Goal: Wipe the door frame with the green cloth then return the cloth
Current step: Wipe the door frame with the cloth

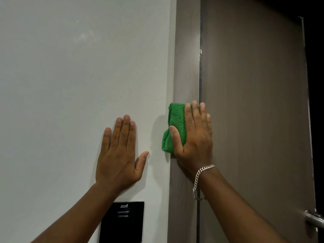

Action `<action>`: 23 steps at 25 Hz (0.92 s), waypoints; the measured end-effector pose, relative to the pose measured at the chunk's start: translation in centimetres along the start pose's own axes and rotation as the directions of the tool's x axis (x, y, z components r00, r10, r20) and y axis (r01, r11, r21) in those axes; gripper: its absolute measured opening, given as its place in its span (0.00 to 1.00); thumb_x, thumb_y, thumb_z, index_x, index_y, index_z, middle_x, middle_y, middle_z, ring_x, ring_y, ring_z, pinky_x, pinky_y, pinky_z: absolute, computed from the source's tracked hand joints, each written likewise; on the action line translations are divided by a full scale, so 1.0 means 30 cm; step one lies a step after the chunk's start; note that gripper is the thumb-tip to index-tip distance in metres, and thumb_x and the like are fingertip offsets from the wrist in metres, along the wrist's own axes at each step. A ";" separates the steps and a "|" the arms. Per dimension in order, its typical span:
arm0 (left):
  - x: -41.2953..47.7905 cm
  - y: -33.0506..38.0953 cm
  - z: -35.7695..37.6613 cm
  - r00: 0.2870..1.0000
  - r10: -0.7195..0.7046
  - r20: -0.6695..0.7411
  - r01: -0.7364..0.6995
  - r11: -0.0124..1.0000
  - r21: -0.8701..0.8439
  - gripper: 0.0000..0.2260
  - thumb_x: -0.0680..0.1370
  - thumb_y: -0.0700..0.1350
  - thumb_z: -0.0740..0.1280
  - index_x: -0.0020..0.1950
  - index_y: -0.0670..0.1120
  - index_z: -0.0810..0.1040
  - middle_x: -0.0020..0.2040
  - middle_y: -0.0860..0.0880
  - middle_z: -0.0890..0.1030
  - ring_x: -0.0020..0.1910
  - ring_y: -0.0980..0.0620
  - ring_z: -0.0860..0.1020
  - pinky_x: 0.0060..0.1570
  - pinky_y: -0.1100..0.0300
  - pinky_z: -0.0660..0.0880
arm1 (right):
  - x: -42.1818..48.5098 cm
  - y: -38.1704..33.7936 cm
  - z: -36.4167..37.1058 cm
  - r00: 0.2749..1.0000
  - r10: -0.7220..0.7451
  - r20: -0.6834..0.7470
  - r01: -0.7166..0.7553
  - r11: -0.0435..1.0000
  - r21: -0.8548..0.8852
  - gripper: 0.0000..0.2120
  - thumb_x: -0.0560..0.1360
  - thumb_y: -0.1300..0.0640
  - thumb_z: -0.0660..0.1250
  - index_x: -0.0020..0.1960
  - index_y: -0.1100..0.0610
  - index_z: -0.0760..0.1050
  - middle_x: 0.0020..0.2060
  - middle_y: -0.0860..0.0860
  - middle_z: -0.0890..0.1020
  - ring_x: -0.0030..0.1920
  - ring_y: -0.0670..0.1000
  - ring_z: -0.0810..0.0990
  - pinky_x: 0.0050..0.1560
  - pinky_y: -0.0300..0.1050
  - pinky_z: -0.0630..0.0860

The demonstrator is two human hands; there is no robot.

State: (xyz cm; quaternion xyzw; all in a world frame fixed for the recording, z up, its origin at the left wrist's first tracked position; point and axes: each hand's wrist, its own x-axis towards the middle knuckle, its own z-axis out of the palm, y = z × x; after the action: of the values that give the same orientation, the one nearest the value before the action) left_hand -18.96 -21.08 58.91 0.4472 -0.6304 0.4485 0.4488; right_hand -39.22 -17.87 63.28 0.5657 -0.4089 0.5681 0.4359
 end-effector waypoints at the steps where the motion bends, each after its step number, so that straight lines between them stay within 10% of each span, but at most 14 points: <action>1: 0.002 0.001 0.001 1.000 0.002 0.001 -0.002 1.000 0.000 0.38 0.78 0.62 0.52 0.80 0.39 0.47 0.82 0.40 0.48 0.81 0.42 0.46 0.79 0.42 0.50 | 0.002 0.005 0.000 0.998 -0.064 0.016 0.064 0.998 -0.015 0.32 0.82 0.41 0.53 0.79 0.60 0.57 0.79 0.57 0.60 0.81 0.56 0.53 0.81 0.56 0.50; 5: 0.001 -0.002 0.001 1.000 0.012 0.002 -0.012 1.000 -0.002 0.38 0.78 0.61 0.52 0.80 0.39 0.47 0.82 0.39 0.48 0.81 0.42 0.47 0.79 0.41 0.50 | -0.146 0.054 -0.034 0.974 -0.211 0.083 0.214 0.976 -0.032 0.30 0.82 0.43 0.54 0.77 0.61 0.61 0.79 0.57 0.62 0.81 0.56 0.56 0.81 0.58 0.54; 11: 0.127 -0.029 -0.013 0.999 0.024 -0.028 -0.025 0.999 -0.023 0.38 0.78 0.61 0.50 0.80 0.39 0.45 0.82 0.39 0.47 0.81 0.42 0.46 0.79 0.41 0.50 | 0.099 0.009 -0.008 0.998 0.069 0.006 -0.070 0.996 0.052 0.32 0.80 0.43 0.54 0.78 0.62 0.60 0.78 0.58 0.63 0.81 0.57 0.57 0.80 0.57 0.54; 18: 0.185 -0.039 -0.023 0.999 0.004 -0.040 -0.005 1.000 -0.029 0.38 0.78 0.61 0.49 0.80 0.39 0.43 0.82 0.39 0.45 0.81 0.43 0.44 0.79 0.42 0.48 | -0.091 0.063 -0.034 0.966 -0.233 0.111 0.238 0.971 -0.035 0.33 0.81 0.41 0.53 0.77 0.62 0.60 0.78 0.58 0.62 0.81 0.57 0.57 0.80 0.59 0.56; 23: 0.183 -0.037 -0.032 1.000 0.001 -0.028 -0.002 0.999 -0.039 0.37 0.79 0.61 0.48 0.80 0.39 0.43 0.82 0.40 0.45 0.81 0.43 0.44 0.79 0.42 0.48 | 0.029 0.053 -0.036 0.987 -0.115 0.115 0.118 0.993 -0.024 0.34 0.79 0.42 0.55 0.78 0.62 0.58 0.79 0.58 0.60 0.81 0.56 0.54 0.80 0.58 0.54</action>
State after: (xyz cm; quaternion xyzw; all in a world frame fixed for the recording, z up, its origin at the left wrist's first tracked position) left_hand -18.82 -21.24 64.60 0.4315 -0.6330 0.4426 0.4661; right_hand -41.04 -17.28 64.17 0.6132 -0.4078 0.5022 0.4532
